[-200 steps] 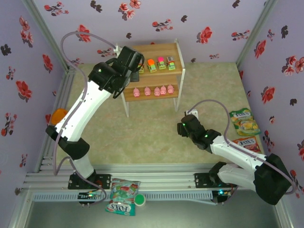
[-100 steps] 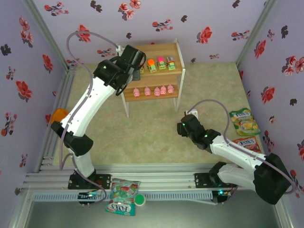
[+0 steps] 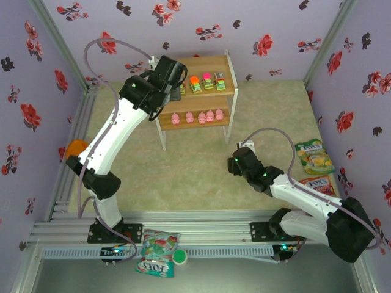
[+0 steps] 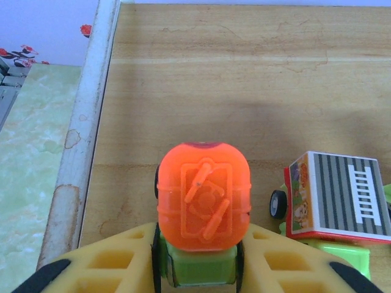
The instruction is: Place and organize the plastic toys onto the shelf
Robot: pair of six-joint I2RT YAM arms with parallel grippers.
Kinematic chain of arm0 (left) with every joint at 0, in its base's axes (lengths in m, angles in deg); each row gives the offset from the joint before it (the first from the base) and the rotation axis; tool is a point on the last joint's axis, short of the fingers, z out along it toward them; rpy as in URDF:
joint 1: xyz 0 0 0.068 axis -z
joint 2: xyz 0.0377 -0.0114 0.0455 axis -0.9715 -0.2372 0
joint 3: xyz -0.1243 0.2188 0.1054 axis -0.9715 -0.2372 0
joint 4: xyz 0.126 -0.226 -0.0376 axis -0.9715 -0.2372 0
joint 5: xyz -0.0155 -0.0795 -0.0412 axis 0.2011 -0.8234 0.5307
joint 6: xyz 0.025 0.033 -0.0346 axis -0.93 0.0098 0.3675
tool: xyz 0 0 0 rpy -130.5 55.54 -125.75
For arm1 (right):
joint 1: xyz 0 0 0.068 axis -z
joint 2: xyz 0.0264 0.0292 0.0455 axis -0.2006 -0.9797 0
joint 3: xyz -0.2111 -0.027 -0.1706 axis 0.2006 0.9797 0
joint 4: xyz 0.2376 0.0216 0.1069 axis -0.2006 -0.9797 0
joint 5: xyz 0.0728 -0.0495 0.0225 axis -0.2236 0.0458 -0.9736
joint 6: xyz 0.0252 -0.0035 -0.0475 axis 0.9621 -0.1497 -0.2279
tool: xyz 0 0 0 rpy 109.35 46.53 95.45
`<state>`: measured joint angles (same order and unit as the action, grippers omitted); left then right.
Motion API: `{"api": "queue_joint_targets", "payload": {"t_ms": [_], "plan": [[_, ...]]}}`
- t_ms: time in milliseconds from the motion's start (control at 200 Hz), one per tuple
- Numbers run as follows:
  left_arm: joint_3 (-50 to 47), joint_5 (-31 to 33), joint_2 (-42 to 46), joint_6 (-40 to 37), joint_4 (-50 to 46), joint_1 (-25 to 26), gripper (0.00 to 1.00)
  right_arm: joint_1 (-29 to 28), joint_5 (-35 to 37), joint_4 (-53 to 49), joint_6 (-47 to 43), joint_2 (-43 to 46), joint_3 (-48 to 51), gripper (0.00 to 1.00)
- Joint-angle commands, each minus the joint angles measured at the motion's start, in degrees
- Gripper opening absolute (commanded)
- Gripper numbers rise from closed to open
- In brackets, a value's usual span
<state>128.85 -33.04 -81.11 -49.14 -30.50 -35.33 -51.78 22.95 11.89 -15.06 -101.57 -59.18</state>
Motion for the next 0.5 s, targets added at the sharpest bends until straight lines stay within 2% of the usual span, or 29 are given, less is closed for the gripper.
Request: {"api": "queue_joint_targets", "payload": {"t_ms": [0, 495], "plan": [[1.8, -0.2, -1.1, -1.2, 0.2, -0.4, 0.35, 0.2, 0.0, 0.9, 0.5, 0.4, -0.4, 0.61], [1.7, -0.1, -1.3, -0.8, 0.0, -0.4, 0.4, 0.3, 0.1, 0.6, 0.5, 0.9, -0.3, 0.62]]}}
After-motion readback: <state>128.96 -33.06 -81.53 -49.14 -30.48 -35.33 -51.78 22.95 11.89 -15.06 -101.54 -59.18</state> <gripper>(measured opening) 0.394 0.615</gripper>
